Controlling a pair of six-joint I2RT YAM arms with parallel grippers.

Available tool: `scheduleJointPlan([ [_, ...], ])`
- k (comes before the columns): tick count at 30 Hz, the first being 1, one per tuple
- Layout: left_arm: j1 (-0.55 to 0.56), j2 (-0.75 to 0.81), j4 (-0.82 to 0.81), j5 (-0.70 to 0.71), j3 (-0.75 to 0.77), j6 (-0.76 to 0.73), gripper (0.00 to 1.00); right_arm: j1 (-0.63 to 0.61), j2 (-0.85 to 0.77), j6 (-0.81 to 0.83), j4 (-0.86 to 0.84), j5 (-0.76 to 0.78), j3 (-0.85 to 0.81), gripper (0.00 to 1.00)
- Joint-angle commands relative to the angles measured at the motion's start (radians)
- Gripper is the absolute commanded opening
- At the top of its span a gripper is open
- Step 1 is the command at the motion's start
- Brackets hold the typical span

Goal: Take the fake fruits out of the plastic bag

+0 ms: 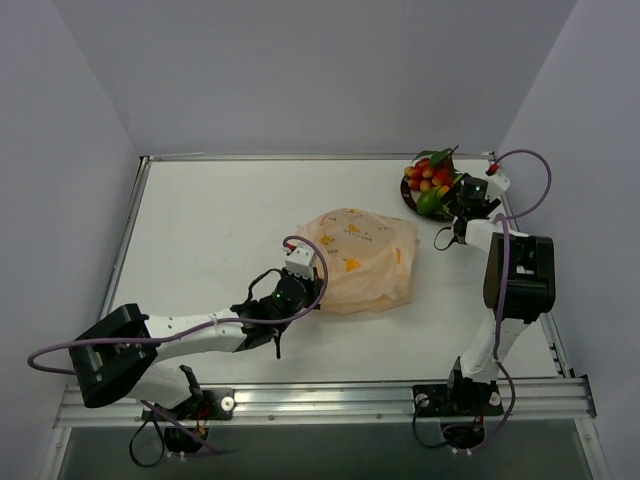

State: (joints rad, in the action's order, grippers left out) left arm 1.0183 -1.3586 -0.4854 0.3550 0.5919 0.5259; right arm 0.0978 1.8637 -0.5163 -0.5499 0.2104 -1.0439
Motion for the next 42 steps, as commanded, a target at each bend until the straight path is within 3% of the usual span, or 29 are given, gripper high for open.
scheduleJointPlan([
  [1, 0.006, 0.013, -0.036, -0.002, 0.013, -0.017, 0.02, 0.002, 0.015, 0.012, -0.056, -0.026, -0.041, 0.31],
  [18, 0.025, 0.006, -0.048, 0.010, 0.023, -0.023, 0.02, 0.002, -0.060, -0.007, -0.036, -0.005, 0.002, 0.97],
  [24, 0.051, 0.004, -0.048, 0.033, 0.031, -0.030, 0.02, 0.003, -0.152, -0.008, -0.018, 0.012, 0.037, 1.00],
  [28, 0.054, -0.004, -0.045, 0.029, 0.036, -0.032, 0.02, 0.020, -0.178, -0.002, -0.002, 0.040, 0.054, 0.90],
  [29, 0.054, -0.004, -0.045, 0.029, 0.036, -0.032, 0.02, 0.026, -0.175, -0.007, 0.002, 0.037, 0.056, 0.74],
  [31, 0.055, -0.002, -0.045, 0.027, 0.036, -0.032, 0.02, 0.040, -0.169, -0.028, 0.008, 0.023, 0.065, 0.60],
  [32, 0.055, -0.002, -0.045, 0.027, 0.036, -0.032, 0.02, 0.042, -0.163, -0.034, 0.008, 0.020, 0.070, 0.44],
  [35, 0.055, 0.003, -0.044, 0.027, 0.034, -0.033, 0.02, 0.043, -0.146, -0.045, 0.002, 0.015, 0.077, 0.23],
  [42, 0.055, 0.007, -0.042, 0.024, 0.034, -0.037, 0.02, 0.043, -0.087, -0.059, -0.012, -0.035, 0.032, 0.17],
])
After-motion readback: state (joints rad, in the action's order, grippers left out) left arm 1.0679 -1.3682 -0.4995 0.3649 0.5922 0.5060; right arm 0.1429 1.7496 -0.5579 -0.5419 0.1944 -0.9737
